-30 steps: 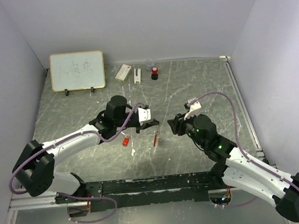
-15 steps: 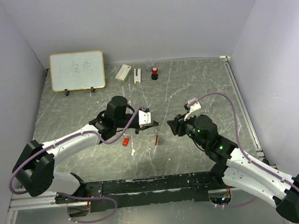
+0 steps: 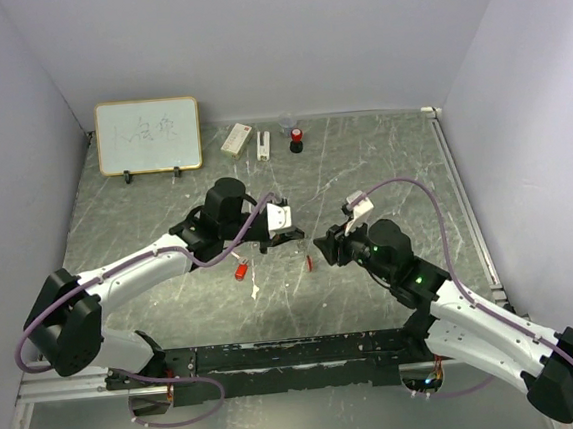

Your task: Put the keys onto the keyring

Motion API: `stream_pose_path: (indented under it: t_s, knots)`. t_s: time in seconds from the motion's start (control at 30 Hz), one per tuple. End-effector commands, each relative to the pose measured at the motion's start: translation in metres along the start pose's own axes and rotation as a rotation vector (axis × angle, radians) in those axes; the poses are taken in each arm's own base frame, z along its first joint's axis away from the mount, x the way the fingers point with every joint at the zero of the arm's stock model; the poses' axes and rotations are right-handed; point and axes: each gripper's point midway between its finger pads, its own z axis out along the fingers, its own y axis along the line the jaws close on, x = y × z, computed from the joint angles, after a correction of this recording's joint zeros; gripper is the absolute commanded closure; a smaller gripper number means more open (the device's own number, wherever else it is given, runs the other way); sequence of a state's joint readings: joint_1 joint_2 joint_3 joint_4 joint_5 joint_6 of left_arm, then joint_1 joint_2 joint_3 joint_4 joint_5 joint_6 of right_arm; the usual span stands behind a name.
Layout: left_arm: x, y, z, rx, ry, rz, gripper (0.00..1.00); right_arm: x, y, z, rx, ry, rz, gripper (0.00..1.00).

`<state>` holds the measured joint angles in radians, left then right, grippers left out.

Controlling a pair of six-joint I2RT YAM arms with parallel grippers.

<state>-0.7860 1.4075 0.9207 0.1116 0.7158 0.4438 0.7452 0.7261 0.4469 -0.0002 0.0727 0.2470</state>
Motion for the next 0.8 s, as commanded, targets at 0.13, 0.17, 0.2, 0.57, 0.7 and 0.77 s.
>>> stream_pose_path:
  t_s: [0.13,0.17,0.2,0.57,0.7,0.77]
  knots:
    - [-0.008,0.029,-0.012,-0.171,0.010,-0.050,0.93,-0.016,-0.003,0.000,0.023,-0.037,-0.005,0.59]
    - [-0.009,0.036,-0.016,-0.213,0.010,-0.068,0.93,-0.016,-0.005,0.000,0.033,-0.038,0.000,0.60]
    - [-0.009,0.042,-0.021,-0.245,0.006,-0.082,0.93,-0.015,-0.006,0.001,0.040,-0.033,0.005,0.60]
    - [-0.022,0.101,-0.128,-0.737,-0.080,-0.189,0.93,0.022,0.011,0.037,-0.025,0.135,0.044,0.59]
    - [-0.032,0.108,-0.165,-0.886,-0.104,-0.218,0.93,0.034,0.031,0.061,-0.118,0.188,0.020,0.58]
    - [-0.031,0.111,-0.178,-0.937,-0.093,-0.260,0.93,0.040,0.044,0.075,-0.162,0.216,0.001,0.58]
